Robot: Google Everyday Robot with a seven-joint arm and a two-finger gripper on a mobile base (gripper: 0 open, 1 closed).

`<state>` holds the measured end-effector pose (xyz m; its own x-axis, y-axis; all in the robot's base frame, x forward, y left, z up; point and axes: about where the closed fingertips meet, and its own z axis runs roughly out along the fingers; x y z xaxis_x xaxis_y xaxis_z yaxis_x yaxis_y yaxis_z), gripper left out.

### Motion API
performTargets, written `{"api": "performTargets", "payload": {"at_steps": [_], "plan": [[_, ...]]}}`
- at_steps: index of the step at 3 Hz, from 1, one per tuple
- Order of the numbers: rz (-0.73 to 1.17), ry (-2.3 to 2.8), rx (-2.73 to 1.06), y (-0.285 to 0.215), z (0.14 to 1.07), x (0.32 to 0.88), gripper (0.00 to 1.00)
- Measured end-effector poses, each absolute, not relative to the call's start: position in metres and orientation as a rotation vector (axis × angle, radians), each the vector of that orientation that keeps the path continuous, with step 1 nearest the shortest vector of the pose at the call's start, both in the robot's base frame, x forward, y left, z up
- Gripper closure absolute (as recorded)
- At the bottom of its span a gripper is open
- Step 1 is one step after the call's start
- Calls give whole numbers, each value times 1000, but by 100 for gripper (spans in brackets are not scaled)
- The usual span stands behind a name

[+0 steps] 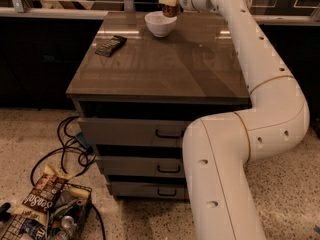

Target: Place orange can into white bowl

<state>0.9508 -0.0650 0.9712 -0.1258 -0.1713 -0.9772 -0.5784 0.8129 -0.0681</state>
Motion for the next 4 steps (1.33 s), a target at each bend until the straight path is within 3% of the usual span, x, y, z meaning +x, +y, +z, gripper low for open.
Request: {"api": "performTargets", "payload": {"at_steps": [2, 4], "plan": [[442, 1654, -488, -44, 953, 976, 100], [334, 1603, -365, -53, 947, 1010, 100]]}}
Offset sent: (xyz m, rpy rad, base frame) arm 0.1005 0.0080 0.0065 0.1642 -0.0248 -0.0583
